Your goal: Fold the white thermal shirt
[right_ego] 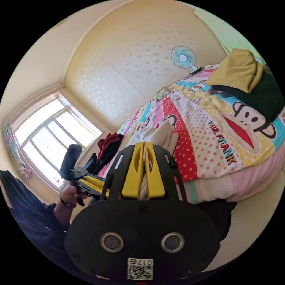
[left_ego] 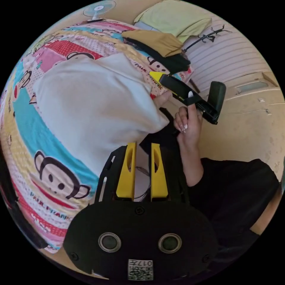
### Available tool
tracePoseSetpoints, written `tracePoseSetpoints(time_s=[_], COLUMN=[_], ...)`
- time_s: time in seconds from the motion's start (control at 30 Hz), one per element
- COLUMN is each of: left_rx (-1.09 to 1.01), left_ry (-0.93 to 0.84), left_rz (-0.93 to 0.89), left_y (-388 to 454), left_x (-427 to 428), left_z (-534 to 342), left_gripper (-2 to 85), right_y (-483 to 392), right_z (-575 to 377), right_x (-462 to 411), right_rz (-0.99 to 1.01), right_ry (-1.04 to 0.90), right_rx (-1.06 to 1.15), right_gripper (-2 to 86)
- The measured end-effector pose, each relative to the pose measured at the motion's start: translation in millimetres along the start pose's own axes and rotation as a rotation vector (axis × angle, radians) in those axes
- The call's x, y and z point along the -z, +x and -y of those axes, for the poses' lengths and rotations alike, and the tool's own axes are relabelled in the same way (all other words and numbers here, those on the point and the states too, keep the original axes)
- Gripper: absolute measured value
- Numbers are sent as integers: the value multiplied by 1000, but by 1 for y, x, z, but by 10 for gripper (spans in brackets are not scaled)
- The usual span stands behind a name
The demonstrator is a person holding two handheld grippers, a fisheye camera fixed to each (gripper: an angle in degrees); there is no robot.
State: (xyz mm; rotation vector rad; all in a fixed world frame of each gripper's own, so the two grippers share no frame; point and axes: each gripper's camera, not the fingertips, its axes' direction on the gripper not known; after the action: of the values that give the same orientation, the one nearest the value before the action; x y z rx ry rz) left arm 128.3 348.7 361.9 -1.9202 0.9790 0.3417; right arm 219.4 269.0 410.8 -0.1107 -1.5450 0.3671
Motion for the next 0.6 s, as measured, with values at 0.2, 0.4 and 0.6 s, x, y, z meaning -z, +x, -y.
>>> tracePoseSetpoints(time_s=[0.2, 0.4, 0.6], left_rx=[20, 41, 2], left_ry=[-125, -79, -112], left_rz=[535, 691, 784], left_y=[34, 60, 83], left_x=[4, -29, -40], left_z=[35, 70, 85], left_gripper=[41, -2, -5], right_y=[-7, -30, -81], right_z=[-2, -9, -1], right_x=[-20, 4, 1], right_rz=[27, -125, -126], right_ry=[-129, -19, -73], right_rx=[17, 22, 161], right_gripper=[5, 5, 5])
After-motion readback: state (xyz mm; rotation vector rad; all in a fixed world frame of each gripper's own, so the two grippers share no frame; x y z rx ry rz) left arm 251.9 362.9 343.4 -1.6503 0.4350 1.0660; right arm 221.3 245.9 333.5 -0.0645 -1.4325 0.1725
